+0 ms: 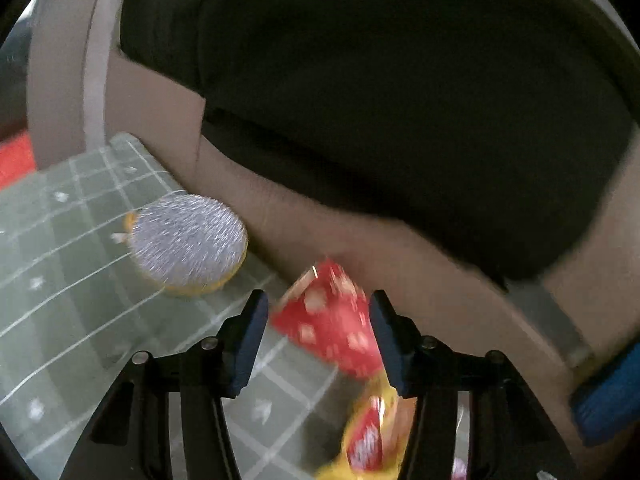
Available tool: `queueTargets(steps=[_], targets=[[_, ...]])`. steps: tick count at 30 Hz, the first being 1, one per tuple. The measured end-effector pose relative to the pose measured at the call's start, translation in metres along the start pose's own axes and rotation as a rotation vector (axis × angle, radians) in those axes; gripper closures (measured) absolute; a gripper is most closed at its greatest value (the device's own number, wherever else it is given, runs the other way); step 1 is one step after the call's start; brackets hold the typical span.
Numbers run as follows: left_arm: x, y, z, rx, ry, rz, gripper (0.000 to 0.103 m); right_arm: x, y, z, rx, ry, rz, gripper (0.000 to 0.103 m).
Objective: Collect trash
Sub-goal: 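Grasp the red paper cup with the right tool while the left tool holds the tissue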
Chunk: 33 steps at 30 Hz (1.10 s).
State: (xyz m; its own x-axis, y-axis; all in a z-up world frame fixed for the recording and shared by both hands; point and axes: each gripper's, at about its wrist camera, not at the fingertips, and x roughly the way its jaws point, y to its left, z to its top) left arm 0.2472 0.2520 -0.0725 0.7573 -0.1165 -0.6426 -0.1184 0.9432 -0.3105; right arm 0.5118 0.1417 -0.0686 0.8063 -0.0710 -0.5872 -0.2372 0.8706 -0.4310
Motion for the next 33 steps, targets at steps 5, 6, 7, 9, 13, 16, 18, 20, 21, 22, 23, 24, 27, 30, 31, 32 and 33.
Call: queueTargets(steps=[5,6,7,9,13,16,18,20,21,22,23,24,27,30,31,32,33], targets=[[0.006,0.015,-0.003,-0.041,0.014,0.0,0.079,0.021,0.014,0.001,-0.108,0.048,-0.092,0.064],[0.007,0.015,-0.004,-0.051,0.017,-0.01,0.079,0.017,0.005,-0.004,-0.084,0.057,-0.079,0.064],[0.008,0.015,-0.004,-0.056,0.018,-0.017,0.079,0.011,-0.006,-0.011,-0.051,0.064,-0.059,0.064],[0.012,0.011,-0.005,-0.058,0.022,-0.042,0.079,-0.005,-0.034,-0.03,0.01,0.075,-0.025,0.064],[0.02,-0.006,-0.007,-0.05,0.035,-0.092,0.079,-0.032,-0.088,-0.077,0.116,0.122,0.033,0.064],[0.025,-0.021,-0.008,-0.037,0.05,-0.12,0.079,-0.039,-0.115,-0.096,0.172,0.105,0.15,0.064],[0.025,-0.028,-0.009,-0.028,0.058,-0.129,0.079,-0.037,-0.119,-0.099,0.157,0.096,0.165,0.064],[0.027,-0.032,-0.01,-0.021,0.067,-0.13,0.079,-0.03,-0.118,-0.097,0.148,0.089,0.181,0.064],[0.028,-0.032,-0.01,-0.018,0.068,-0.122,0.079,-0.026,-0.116,-0.093,0.145,0.091,0.201,0.064],[0.027,-0.032,-0.01,-0.016,0.067,-0.114,0.079,-0.02,-0.112,-0.09,0.145,0.094,0.221,0.064],[0.027,-0.033,-0.01,-0.016,0.066,-0.106,0.079,-0.015,-0.108,-0.087,0.14,0.093,0.235,0.064],[0.028,-0.032,-0.009,-0.017,0.066,-0.097,0.079,-0.009,-0.103,-0.082,0.126,0.089,0.241,0.064],[0.033,-0.032,-0.008,-0.016,0.07,-0.083,0.079,0.002,-0.091,-0.073,0.094,0.093,0.228,0.067],[0.034,-0.033,-0.006,-0.001,0.048,-0.061,0.079,0.016,-0.083,-0.064,0.089,0.116,0.244,0.096],[0.033,-0.034,-0.006,0.0,0.041,-0.06,0.079,0.013,-0.082,-0.062,0.079,0.106,0.242,0.098],[0.032,-0.034,-0.005,0.001,0.032,-0.06,0.079,0.004,-0.082,-0.061,0.072,0.079,0.25,0.098],[0.03,-0.036,-0.004,0.004,0.023,-0.062,0.079,-0.007,-0.084,-0.061,0.073,0.058,0.262,0.099]])
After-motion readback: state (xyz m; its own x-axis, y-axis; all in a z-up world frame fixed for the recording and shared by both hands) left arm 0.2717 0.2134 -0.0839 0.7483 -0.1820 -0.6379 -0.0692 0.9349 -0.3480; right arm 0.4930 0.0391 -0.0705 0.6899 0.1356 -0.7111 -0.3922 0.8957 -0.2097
